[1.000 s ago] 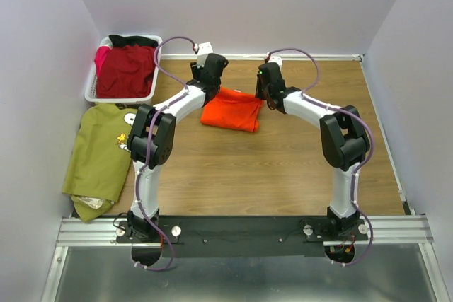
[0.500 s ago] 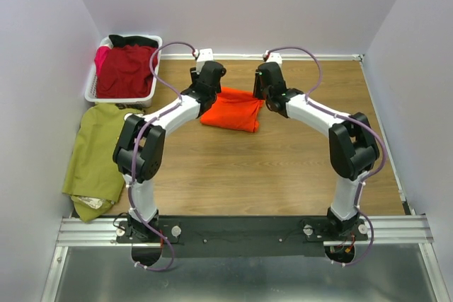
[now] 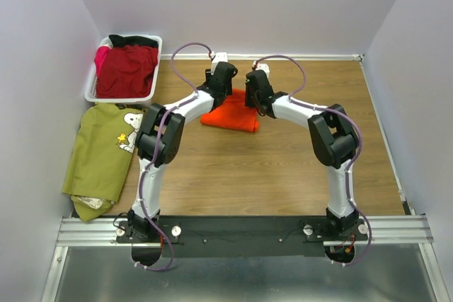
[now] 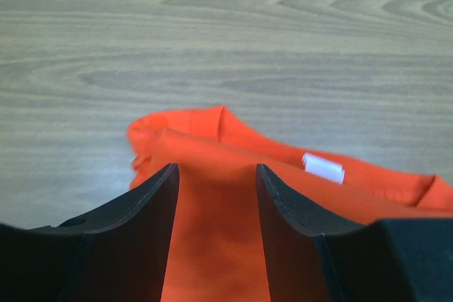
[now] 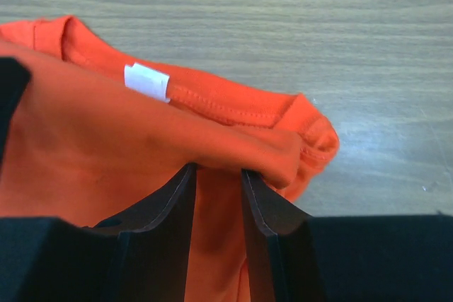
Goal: Fold and stack the t-shirts
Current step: Fold the long partially folded tshirt into a neat square, then put the neatly folded tshirt into the corner of the board with the right arm
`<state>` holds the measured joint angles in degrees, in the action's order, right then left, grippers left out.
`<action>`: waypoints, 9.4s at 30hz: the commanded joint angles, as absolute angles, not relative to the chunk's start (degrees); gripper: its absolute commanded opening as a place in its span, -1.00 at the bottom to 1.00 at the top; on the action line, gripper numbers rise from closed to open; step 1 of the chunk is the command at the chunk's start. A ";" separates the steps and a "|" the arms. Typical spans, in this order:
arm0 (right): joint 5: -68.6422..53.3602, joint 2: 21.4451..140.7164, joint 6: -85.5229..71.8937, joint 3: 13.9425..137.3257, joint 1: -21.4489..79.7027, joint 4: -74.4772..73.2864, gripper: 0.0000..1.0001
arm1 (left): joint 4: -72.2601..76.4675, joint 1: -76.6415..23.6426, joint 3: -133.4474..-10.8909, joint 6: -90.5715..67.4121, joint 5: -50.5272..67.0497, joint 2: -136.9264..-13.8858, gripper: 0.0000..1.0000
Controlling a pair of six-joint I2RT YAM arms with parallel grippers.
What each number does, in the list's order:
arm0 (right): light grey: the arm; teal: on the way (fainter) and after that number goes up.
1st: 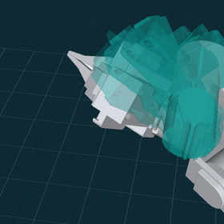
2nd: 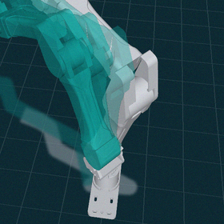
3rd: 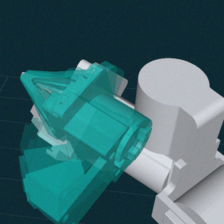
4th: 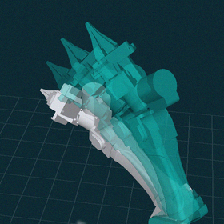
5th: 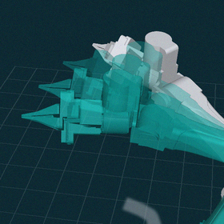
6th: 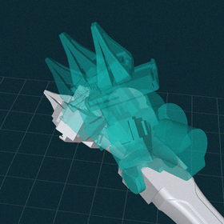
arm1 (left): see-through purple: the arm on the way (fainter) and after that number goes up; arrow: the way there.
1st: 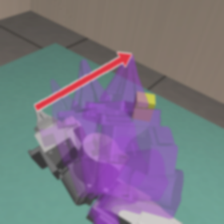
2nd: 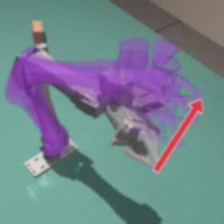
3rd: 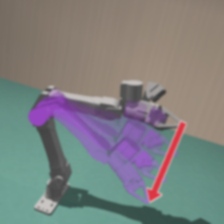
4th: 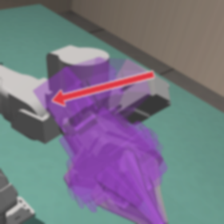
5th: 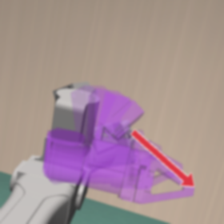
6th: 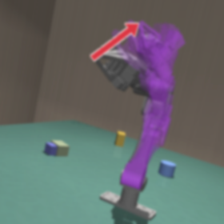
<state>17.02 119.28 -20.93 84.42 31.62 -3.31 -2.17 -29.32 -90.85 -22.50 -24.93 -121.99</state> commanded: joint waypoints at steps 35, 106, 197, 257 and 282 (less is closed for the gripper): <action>19.34 120.33 -20.65 89.31 24.96 -5.45 0.33 | -10.46 -25.14 -106.09 -26.98 -29.27 -124.90 0.11; 7.29 108.28 -27.78 67.05 26.54 6.60 0.40 | -7.82 -23.38 -78.40 -29.36 -28.13 -102.48 0.11; 26.63 147.39 10.90 120.66 -11.69 -10.28 -0.99 | -7.21 -22.85 -87.01 -26.10 -22.50 -110.12 0.08; 20.49 114.37 -4.12 104.26 -3.35 -8.17 0.54 | 8.52 -27.85 -70.24 -21.36 -22.32 -98.53 0.22; 15.29 83.59 -19.50 57.23 31.19 -7.56 0.51 | 7.65 -40.96 -52.21 -23.28 -37.61 -79.02 0.90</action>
